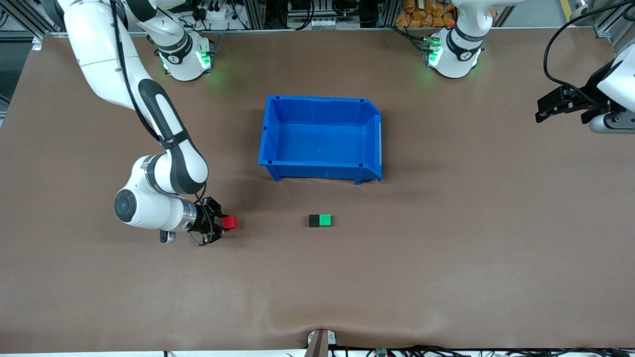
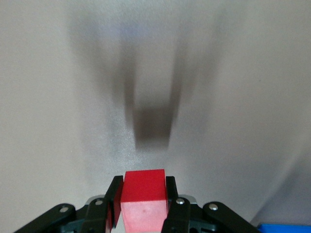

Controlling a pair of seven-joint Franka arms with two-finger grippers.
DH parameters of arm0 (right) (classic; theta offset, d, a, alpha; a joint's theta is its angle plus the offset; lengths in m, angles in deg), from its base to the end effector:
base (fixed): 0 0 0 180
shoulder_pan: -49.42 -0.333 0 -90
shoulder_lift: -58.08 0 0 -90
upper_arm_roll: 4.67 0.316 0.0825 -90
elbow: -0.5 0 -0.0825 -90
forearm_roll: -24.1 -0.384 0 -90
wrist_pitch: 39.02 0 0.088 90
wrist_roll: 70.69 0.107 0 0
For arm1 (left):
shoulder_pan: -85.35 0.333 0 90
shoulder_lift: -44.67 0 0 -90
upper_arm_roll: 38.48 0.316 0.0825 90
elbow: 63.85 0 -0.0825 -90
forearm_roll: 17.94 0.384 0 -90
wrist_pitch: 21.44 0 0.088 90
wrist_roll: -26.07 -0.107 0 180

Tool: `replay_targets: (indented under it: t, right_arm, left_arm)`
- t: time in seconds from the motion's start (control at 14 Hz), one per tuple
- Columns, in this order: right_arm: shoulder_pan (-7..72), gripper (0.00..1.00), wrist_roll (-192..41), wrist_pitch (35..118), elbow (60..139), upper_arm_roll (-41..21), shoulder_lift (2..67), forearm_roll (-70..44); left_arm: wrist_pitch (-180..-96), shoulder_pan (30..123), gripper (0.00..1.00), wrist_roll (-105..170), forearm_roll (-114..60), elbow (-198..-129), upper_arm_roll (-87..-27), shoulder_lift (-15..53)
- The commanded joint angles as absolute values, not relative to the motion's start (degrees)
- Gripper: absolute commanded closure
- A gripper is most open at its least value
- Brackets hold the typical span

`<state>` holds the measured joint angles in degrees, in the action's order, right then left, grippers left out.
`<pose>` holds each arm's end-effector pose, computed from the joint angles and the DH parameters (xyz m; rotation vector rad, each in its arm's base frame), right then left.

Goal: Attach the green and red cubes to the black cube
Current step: 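Carry the red cube with the right gripper toward the black cube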

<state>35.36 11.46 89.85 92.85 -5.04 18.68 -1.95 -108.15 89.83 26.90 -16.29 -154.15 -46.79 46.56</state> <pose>0.6675 0.1759 0.2215 -2.1455 1.9799 0.4218 0.5374 -0.0341 0.6350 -3.1055 0.0792 0.0445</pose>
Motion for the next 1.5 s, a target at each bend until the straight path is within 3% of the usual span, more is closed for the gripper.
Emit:
replay_targets:
  t: [0.0,1.43]
  right_arm:
    - [34.3,1.0,14.6,90.7,90.7,-5.3,17.4,-3.2]
    - [27.4,1.0,28.1,96.4,83.4,-5.4,11.2,-3.1]
  left_arm:
    - [-107.7,90.1,0.0,27.3,-16.4,-154.0,-46.7,47.0]
    - [-107.9,90.1,0.0,27.5,-17.0,-153.8,-46.7,46.8]
